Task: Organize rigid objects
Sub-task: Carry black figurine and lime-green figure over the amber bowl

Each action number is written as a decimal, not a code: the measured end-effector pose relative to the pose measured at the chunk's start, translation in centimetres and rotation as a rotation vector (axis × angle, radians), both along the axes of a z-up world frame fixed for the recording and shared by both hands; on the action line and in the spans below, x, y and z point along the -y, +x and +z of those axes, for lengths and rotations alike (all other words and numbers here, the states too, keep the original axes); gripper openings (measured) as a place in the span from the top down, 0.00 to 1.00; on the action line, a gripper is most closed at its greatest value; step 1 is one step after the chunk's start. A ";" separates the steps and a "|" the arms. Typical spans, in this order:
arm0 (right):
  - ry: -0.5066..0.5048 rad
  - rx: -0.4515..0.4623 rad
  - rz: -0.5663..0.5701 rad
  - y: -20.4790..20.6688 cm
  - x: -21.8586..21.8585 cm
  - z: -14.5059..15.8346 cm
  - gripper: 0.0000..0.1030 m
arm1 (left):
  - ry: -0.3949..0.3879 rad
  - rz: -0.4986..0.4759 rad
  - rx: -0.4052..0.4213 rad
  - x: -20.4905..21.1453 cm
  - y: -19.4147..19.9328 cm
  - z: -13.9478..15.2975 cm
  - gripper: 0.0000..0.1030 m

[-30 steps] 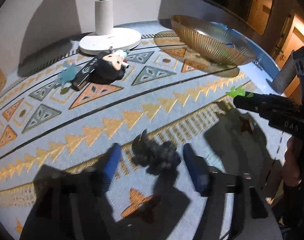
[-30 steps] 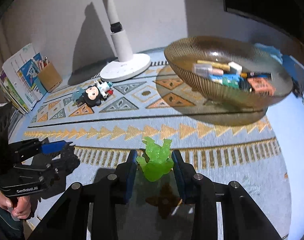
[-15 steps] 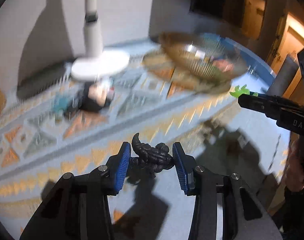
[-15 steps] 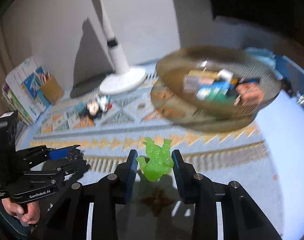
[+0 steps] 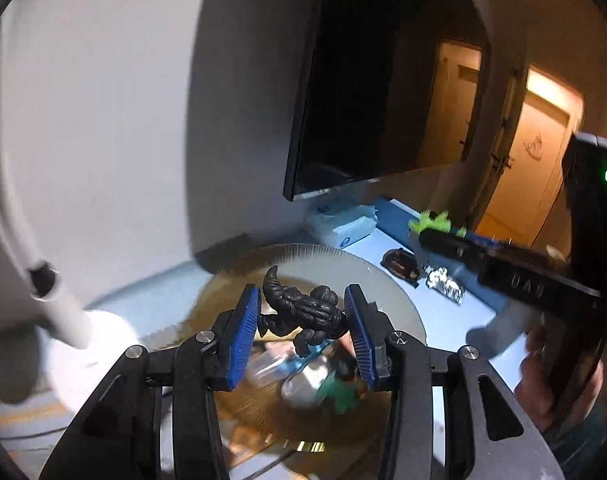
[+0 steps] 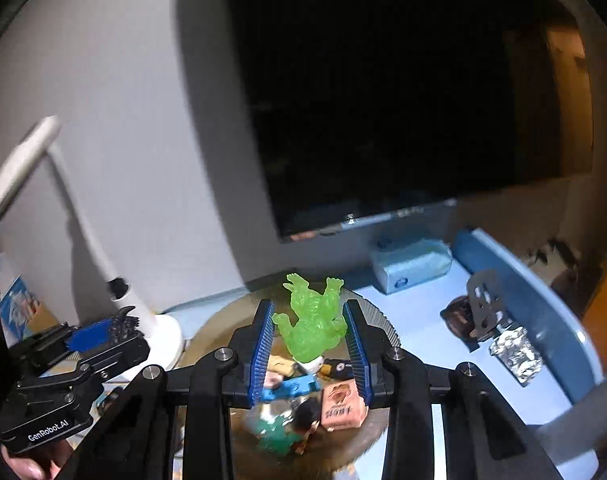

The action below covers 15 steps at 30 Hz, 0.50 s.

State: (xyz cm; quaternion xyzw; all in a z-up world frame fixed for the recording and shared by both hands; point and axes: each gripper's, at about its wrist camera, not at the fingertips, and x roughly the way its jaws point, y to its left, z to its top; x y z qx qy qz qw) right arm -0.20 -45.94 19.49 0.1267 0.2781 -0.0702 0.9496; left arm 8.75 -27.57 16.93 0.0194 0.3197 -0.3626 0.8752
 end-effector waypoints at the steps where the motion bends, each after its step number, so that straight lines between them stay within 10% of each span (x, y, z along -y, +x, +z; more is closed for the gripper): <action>1: 0.022 -0.025 -0.002 1.2 0.7 -0.6 0.67 | -0.003 0.005 -0.013 0.5 0.6 -0.5 0.61; 15: 0.153 -0.297 0.043 8.6 4.2 -9.4 0.67 | 0.078 0.023 -0.191 6.0 4.8 -8.4 0.61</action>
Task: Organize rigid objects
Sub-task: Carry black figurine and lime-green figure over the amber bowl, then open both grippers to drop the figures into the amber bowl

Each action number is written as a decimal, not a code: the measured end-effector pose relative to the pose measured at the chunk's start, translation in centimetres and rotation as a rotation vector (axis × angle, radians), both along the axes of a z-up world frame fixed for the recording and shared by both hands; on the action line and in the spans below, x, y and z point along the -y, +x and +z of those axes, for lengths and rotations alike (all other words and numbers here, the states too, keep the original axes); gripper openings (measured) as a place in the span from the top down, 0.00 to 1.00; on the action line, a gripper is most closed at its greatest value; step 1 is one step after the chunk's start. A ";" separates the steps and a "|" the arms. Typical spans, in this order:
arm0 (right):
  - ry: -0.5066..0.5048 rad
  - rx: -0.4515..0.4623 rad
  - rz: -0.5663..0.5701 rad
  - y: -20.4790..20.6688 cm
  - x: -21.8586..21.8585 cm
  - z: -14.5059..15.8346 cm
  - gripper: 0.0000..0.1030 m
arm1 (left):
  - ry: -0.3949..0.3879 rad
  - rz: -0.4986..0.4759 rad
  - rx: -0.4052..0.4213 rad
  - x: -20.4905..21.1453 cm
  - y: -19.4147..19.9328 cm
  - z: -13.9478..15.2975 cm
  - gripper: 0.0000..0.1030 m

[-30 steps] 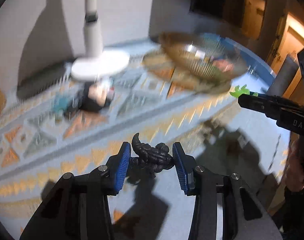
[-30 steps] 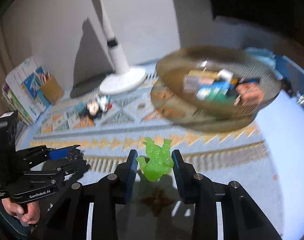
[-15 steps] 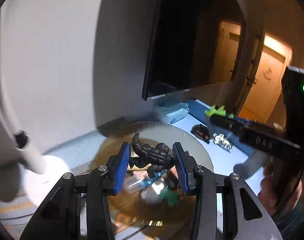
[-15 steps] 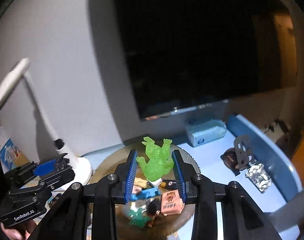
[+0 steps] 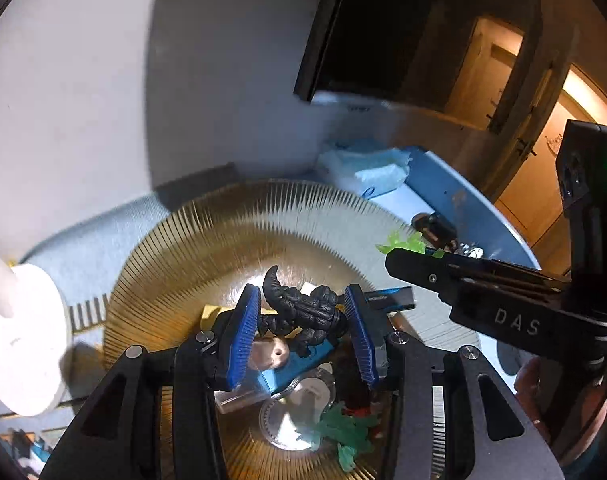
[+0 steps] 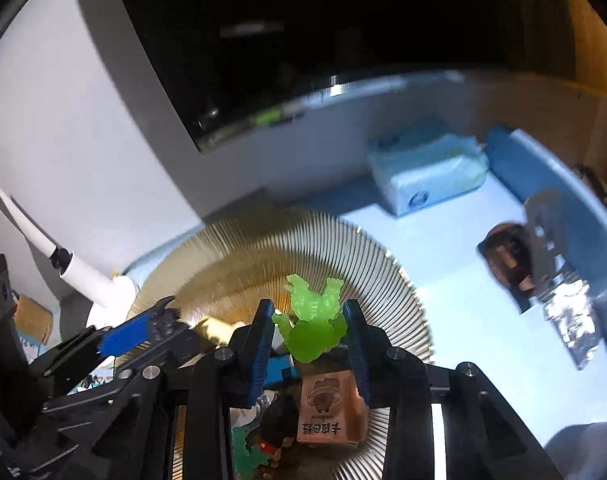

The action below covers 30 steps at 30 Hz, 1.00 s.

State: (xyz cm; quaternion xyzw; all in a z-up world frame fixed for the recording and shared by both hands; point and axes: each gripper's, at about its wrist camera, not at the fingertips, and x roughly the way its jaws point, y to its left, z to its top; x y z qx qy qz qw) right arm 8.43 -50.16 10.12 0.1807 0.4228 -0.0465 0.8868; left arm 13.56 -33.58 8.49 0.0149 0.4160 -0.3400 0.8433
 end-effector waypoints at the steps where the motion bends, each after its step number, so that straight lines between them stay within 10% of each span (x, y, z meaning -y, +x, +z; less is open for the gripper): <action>1: -0.008 -0.009 0.004 0.2 -0.1 -0.3 0.67 | 0.000 -0.001 -0.010 0.1 0.1 -0.3 0.61; 9: 0.042 -0.067 0.001 0.6 0.4 -1.8 0.67 | 0.021 -0.010 -0.021 0.5 0.2 -1.0 0.58; 12: 0.049 -0.090 -0.007 0.6 0.6 -2.1 0.55 | 0.015 -0.022 -0.048 0.2 0.1 -0.9 0.15; 14: 0.063 -0.099 -0.010 0.5 0.6 -2.3 0.39 | 0.007 -0.006 -0.005 -0.5 -0.6 -0.2 0.14; 30: 0.070 0.086 0.144 -7.4 -8.2 6.7 0.38 | -0.089 0.033 0.221 -15.1 -12.1 9.0 0.13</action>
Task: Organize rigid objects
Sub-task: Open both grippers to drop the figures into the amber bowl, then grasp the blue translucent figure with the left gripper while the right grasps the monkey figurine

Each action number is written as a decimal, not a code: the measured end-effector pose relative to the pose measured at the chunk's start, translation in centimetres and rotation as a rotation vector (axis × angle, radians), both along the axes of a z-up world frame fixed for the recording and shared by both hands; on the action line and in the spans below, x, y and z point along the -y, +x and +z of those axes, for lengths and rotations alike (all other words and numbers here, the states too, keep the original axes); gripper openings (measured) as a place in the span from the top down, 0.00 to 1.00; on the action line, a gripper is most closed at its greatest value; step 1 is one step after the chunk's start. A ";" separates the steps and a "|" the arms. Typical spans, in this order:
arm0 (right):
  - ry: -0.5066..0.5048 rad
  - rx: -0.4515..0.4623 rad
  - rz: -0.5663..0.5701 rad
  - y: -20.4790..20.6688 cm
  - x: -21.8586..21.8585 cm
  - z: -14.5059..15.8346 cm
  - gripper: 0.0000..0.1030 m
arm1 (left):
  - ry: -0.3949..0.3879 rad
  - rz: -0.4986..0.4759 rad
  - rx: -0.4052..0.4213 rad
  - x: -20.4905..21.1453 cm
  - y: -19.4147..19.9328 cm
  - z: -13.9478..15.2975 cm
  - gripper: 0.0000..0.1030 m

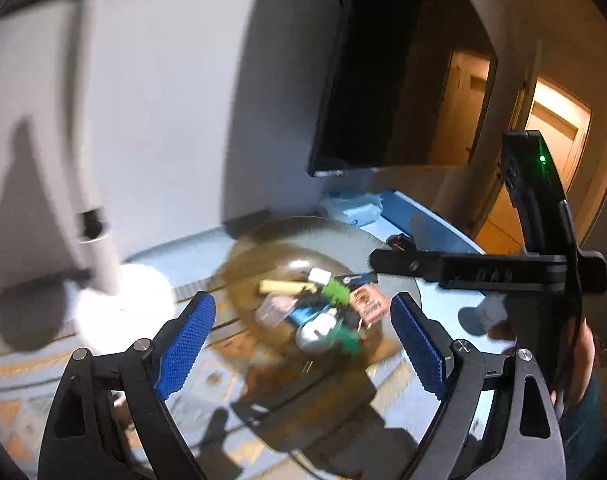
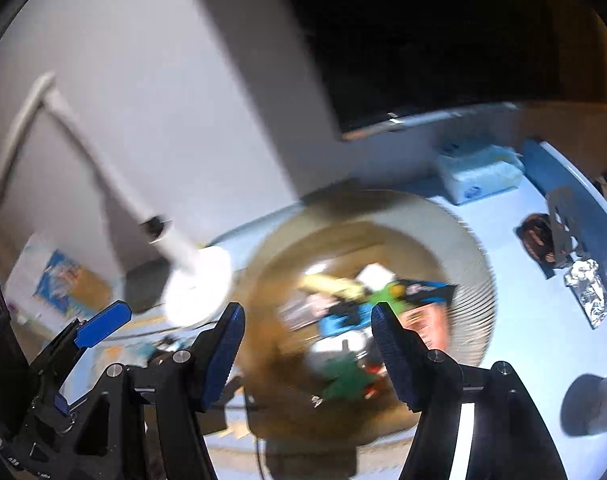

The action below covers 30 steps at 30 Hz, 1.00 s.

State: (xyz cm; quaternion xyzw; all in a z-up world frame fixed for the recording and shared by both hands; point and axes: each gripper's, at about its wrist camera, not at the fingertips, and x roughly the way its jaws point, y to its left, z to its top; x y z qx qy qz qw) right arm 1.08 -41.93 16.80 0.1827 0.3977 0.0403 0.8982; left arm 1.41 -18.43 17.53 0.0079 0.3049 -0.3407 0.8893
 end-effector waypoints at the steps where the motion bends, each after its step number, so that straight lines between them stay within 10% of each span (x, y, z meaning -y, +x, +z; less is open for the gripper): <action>1: -0.004 0.020 0.025 -1.0 -1.2 0.6 0.37 | -0.005 0.019 0.014 -2.4 -1.3 0.1 0.09; 6: -0.063 0.086 0.185 -5.3 -8.1 1.1 0.36 | 0.045 0.244 0.105 -13.0 -5.6 -1.7 0.01; 13: -0.145 0.136 0.330 -9.1 -17.3 -5.8 0.27 | 0.127 0.486 0.005 -20.9 -6.4 -9.1 0.01; 30: -0.116 -0.057 0.284 -6.0 -20.2 -14.1 0.27 | 0.268 0.399 -0.050 -18.3 -6.5 -14.0 0.01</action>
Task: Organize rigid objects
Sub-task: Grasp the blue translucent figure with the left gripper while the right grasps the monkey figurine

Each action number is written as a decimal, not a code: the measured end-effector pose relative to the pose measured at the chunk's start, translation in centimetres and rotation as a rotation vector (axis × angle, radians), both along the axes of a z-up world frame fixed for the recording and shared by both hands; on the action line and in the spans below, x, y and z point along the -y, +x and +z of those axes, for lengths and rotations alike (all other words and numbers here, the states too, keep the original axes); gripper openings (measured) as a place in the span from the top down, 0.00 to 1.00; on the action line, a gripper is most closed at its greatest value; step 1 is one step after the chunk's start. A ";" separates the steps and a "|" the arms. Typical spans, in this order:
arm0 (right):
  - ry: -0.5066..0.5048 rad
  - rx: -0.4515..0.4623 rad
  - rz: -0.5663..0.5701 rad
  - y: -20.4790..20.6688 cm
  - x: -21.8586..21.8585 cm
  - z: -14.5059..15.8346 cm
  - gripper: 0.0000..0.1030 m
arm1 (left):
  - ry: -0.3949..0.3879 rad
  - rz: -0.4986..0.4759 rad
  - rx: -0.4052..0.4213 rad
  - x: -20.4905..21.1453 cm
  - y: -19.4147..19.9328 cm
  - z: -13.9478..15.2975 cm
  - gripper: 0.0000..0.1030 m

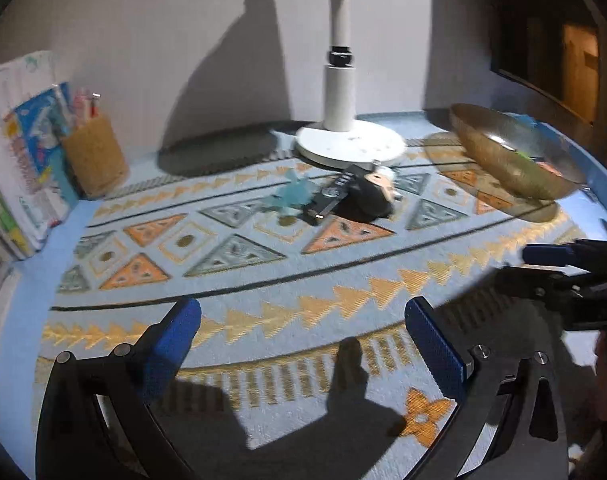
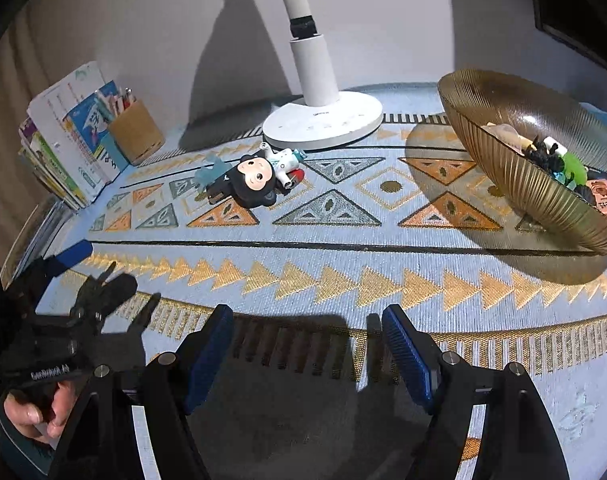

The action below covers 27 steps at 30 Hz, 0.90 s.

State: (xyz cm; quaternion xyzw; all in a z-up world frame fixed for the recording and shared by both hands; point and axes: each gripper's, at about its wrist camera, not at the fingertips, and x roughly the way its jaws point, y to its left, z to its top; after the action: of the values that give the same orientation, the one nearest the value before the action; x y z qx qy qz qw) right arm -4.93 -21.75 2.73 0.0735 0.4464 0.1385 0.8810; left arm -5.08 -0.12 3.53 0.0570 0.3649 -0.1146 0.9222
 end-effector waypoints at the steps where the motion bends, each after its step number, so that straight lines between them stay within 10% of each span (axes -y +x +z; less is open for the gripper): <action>1: 0.002 -0.034 0.008 0.4 -0.3 0.1 0.27 | -0.021 -0.037 -0.030 -0.1 0.4 0.0 0.01; 5: -0.139 -0.085 0.080 2.0 -3.5 2.3 0.27 | 0.017 -0.123 -0.060 -0.6 3.2 1.5 0.01; 10: -0.073 -0.051 0.066 6.4 -5.4 3.6 0.27 | -0.036 -0.166 -0.096 -3.3 10.0 2.1 0.02; 18: -0.201 -0.033 0.047 12.4 -9.8 0.8 0.37 | -0.100 -0.240 -0.202 -2.3 16.3 -1.2 0.29; 27: -0.219 -0.019 0.041 11.3 -6.0 0.3 0.50 | -0.081 -0.295 -0.216 -0.8 18.1 -2.1 0.28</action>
State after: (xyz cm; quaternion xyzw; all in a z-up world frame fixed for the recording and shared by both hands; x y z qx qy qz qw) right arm 6.41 -15.76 3.01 -0.0313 0.4687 0.1063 0.8764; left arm 12.98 0.68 1.44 0.0601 0.4446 -0.2688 0.8523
